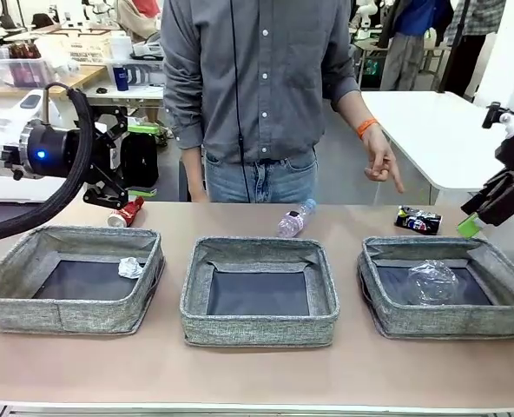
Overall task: Sort the waste into the appropriate baskets.
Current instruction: Pick up the waste item pointed out by the person.
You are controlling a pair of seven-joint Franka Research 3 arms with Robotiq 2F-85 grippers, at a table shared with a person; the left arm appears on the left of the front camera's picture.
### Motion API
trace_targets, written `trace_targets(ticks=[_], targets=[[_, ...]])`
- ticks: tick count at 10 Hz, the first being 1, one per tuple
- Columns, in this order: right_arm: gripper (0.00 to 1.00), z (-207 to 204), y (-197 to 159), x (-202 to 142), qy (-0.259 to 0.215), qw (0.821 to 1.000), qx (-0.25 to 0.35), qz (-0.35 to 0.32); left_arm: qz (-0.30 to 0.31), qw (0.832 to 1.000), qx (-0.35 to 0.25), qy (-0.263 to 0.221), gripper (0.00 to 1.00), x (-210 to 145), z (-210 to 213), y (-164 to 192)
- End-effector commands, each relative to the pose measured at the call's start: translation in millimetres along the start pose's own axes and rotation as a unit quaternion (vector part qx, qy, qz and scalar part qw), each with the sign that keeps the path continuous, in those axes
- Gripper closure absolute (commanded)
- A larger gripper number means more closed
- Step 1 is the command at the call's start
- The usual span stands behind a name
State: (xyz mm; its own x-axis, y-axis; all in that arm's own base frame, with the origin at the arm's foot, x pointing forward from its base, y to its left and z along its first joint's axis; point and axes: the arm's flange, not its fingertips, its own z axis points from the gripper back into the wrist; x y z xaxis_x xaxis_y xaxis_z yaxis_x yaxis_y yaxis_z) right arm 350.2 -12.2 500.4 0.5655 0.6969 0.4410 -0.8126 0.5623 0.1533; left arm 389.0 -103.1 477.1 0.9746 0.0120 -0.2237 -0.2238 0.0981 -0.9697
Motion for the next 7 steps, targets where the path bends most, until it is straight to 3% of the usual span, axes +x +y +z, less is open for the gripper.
trace_targets(ticks=[1, 2, 4, 7], targets=[[0.0, -9.4, -20.7, 4.1, -0.026, 0.999, -0.037, -0.004, 0.001, 1.0, 0.004, -0.001, 0.0, -1.5, 0.4, -1.3], [0.0, -20.4, -48.4, 14.2, -0.028, 0.999, -0.034, 0.018, 0.001, 1.0, 0.004, -0.001, 0.0, -1.5, 0.4, -1.3], [0.0, -43.4, -108.8, 33.0, -0.026, 0.998, -0.051, -0.004, 0.001, 1.0, 0.004, -0.001, 0.0, -1.5, 0.4, -1.3], [0.0, -78.2, -190.9, 51.2, 0.029, 0.994, -0.097, 0.045, 0.001, 1.0, 0.004, -0.001, 0.0, -1.5, 0.4, -1.3]])
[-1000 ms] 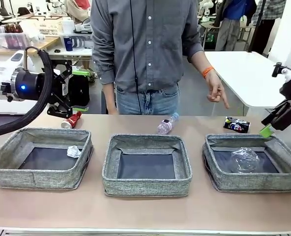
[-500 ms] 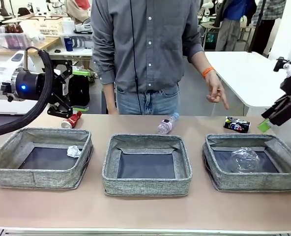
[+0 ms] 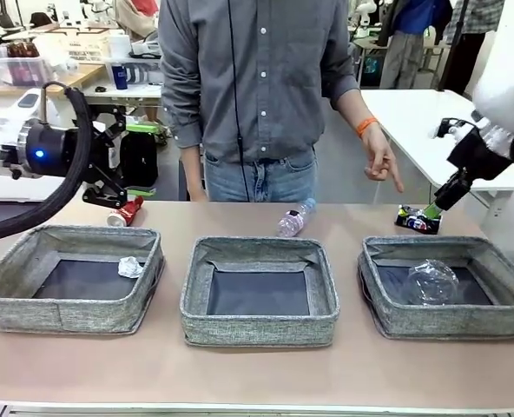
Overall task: Sort the waste into the appropriate baskets.
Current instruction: Pick up the waste item pointed out by the person.
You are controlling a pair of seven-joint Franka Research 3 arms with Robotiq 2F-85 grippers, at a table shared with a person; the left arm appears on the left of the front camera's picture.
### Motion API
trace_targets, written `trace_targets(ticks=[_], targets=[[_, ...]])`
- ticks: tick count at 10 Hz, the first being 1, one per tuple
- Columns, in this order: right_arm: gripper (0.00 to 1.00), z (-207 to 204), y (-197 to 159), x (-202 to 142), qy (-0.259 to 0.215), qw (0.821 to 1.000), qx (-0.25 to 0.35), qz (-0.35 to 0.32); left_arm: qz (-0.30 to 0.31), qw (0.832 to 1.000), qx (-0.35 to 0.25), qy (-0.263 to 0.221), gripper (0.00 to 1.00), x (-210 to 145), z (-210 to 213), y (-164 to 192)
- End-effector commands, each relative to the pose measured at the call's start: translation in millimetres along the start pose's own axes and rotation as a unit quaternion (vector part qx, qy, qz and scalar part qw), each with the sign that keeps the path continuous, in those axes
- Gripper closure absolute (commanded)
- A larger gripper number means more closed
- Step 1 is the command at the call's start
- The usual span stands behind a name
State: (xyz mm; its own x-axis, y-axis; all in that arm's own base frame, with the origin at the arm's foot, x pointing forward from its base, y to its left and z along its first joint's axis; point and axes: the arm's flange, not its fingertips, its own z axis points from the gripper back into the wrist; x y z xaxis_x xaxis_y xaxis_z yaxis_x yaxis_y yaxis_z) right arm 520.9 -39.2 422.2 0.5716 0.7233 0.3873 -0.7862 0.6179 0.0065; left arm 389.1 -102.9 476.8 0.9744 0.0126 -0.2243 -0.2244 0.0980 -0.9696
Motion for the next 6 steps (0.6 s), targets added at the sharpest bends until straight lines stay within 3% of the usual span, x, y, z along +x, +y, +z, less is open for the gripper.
trace_targets(ticks=[1, 2, 3, 4, 6], targets=[[0.0, -13.0, -41.7, 6.7, -0.014, 0.998, -0.038, 0.056, 0.0, 1.0, 0.004, -0.001, 0.0, -1.6, 0.2, -1.6], [0.0, -22.8, -55.5, 4.3, -0.028, 0.996, -0.062, 0.051, 0.0, 1.0, 0.004, -0.001, 0.0, -1.6, 0.2, -1.6], [0.0, -19.9, -63.4, 1.4, -0.051, 0.998, -0.044, -0.005, 0.0, 1.0, 0.004, -0.001, 0.0, -1.6, 0.2, -1.6], [0.0, -21.9, -44.5, 9.0, 0.006, 0.999, -0.038, 0.035, 0.0, 1.0, 0.004, -0.001, 0.0, -1.6, 0.2, -1.6], [0.0, -24.8, -60.1, 5.7, -0.01, 0.999, -0.046, 0.016, 0.0, 1.0, 0.004, -0.001, 0.0, -1.6, 0.2, -1.6]])
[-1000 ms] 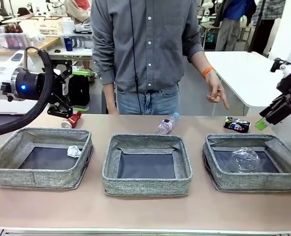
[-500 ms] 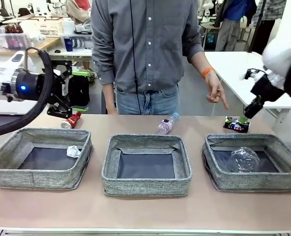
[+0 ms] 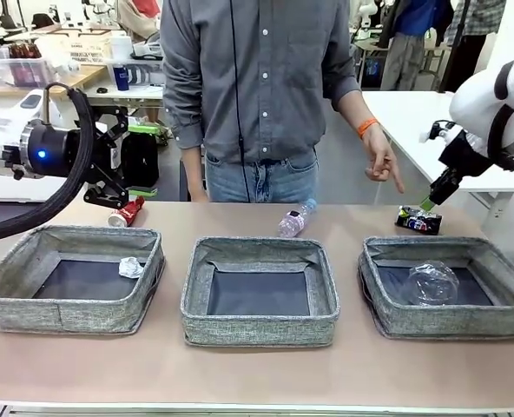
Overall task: Sort the waste into the appropriate baskets.
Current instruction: Pick up the waste item pointed out by the person.
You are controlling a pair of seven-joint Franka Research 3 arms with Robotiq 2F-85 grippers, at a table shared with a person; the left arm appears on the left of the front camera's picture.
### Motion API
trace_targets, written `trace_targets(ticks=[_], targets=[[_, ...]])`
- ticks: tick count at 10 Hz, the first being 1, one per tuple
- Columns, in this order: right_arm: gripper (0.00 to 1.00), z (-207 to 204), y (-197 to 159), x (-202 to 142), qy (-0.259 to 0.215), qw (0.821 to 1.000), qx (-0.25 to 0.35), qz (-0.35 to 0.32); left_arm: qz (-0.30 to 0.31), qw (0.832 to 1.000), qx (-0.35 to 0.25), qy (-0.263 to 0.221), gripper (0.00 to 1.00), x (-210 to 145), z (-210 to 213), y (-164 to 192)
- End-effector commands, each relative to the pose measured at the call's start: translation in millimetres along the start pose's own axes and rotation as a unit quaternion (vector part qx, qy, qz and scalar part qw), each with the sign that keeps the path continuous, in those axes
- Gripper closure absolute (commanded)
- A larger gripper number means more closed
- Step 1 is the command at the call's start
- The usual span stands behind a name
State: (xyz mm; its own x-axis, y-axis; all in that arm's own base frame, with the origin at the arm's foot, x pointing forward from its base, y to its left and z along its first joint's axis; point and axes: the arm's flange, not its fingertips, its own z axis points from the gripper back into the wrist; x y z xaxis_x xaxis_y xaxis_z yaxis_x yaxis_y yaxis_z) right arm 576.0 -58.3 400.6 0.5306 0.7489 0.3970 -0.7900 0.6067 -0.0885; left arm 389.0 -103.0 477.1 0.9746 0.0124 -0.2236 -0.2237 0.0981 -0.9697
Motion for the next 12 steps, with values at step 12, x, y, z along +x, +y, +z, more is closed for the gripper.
trace_targets(ticks=[12], targets=[[0.0, -77.1, -63.6, -24.3, 0.002, 0.998, -0.044, -0.035, 0.001, 1.0, 0.004, -0.001, 0.0, -1.5, 0.3, -1.3]])
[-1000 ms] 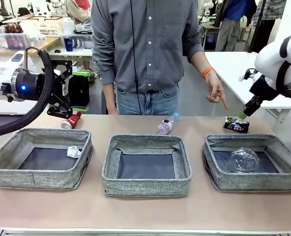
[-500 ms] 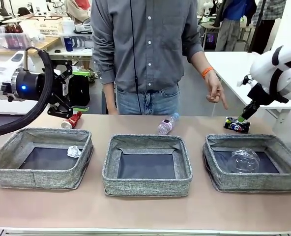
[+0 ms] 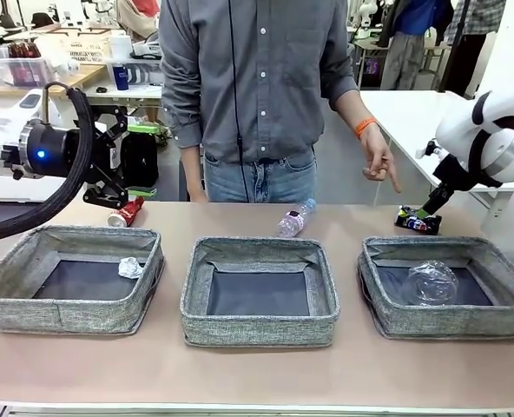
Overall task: Sort the waste into the appropriate baskets.
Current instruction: Pick up the waste item pointed out by the person.
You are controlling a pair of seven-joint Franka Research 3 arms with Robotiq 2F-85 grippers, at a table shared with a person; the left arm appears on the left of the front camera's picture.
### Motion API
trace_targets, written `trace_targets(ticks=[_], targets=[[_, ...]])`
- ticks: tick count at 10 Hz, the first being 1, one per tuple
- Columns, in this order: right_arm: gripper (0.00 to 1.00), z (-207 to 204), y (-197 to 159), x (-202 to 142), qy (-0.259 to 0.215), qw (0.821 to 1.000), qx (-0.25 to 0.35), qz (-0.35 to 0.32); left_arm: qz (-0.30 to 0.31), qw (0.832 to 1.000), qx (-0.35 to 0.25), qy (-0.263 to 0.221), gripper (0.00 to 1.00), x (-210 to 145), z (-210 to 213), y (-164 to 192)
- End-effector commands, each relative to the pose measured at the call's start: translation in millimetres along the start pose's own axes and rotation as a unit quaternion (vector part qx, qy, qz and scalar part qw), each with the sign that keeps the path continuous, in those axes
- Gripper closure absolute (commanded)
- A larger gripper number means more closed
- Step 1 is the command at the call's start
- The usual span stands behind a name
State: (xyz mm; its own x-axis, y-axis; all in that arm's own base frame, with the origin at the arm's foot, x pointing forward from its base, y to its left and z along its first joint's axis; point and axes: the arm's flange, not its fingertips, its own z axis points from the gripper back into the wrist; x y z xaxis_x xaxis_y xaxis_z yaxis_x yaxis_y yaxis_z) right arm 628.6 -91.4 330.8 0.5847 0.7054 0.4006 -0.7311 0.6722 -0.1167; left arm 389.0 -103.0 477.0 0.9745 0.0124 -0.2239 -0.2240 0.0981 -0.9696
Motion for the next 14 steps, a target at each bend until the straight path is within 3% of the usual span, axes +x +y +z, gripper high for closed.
trace_targets(ticks=[1, 3, 4, 5, 6, 8, 9, 11, 14], targets=[[0.0, -7.4, -7.3, -0.9, 0.002, 1.0, -0.014, 0.0, 0.001, 1.0, 0.004, -0.001, 0.0, -1.6, 0.3, -1.4], [0.0, -6.3, -5.8, -3.7, 0.013, 1.0, -0.022, 0.017, 0.001, 1.0, 0.004, -0.001, 0.0, -1.6, 0.3, -1.4], [0.49, -6.9, -5.3, -5.1, 0.017, 0.999, -0.024, 0.02, 0.001, 1.0, 0.004, -0.001, 0.0, -1.6, 0.3, -1.4], [0.54, -9.1, -4.6, -5.9, 0.02, 0.999, -0.018, 0.021, 0.001, 1.0, 0.004, -0.001, 0.0, -1.6, 0.3, -1.4], [1.0, -10.5, -4.3, -6.3, 0.018, 1.0, -0.009, 0.02, 0.001, 1.0, 0.004, -0.001, 0.0, -1.6, 0.3, -1.4], [1.0, -9.4, -4.0, -5.7, 0.015, 1.0, -0.005, 0.019, 0.001, 1.0, 0.004, -0.001, 0.0, -1.6, 0.3, -1.4], [0.83, -10.5, -4.0, -5.6, 0.015, 1.0, -0.002, 0.02, 0.001, 1.0, 0.004, -0.001, 0.0, -1.6, 0.3, -1.4], [1.0, -14.0, -3.1, -6.1, 0.019, 1.0, 0.003, 0.021, 0.001, 1.0, 0.004, -0.001, 0.0, -1.6, 0.3, -1.4], [1.0, -15.6, -3.0, -6.3, 0.019, 1.0, 0.01, 0.022, 0.001, 1.0, 0.004, -0.001, 0.0, -1.6, 0.3, -1.4]])
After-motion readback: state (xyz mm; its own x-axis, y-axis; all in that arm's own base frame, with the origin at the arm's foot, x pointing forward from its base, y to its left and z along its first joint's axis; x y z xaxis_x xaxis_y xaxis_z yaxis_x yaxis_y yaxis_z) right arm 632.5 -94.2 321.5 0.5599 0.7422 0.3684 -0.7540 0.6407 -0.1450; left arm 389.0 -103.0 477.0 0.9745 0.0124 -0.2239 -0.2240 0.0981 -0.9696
